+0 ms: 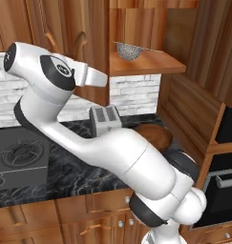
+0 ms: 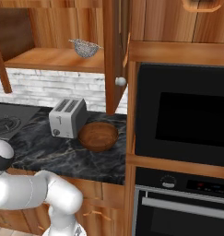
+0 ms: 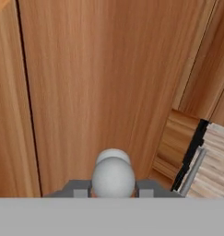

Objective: Open the cabinet and setup a tea strainer by placing it in the bowl upright.

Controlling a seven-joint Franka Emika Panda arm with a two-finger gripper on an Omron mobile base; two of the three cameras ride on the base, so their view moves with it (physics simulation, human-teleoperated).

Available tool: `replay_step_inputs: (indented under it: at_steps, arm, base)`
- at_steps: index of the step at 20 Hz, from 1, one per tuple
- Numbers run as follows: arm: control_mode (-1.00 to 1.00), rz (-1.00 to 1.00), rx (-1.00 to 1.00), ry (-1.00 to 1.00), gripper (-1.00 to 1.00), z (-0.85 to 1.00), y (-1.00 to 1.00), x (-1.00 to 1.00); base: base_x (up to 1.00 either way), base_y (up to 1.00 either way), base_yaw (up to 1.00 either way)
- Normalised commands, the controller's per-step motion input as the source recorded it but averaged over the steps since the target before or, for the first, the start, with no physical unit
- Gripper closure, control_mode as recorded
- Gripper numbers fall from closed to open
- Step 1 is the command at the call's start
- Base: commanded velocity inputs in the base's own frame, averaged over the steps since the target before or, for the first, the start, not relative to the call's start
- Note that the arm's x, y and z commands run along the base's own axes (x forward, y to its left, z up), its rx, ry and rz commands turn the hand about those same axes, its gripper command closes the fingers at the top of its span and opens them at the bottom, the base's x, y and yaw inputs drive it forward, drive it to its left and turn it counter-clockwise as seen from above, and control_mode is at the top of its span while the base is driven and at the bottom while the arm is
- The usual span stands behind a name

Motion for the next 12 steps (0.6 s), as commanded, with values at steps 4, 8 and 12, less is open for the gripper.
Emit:
replay_step_inputs:
  at_steps: [4,8,12]
  arm:
    - [-1.0,0.0,0.0,0.0,-1.0,0.0,0.02,0.0]
    - [-1.0,0.0,0.0,0.0,-1.0,0.0,0.0,0.0]
    - [-1.0,0.0,0.0,0.0,-1.0,0.0,0.0,0.0]
  base:
    - [0.0,0.0,0.0]
    - [0.0,0.0,0.0]
    - [0.0,0.0,0.0]
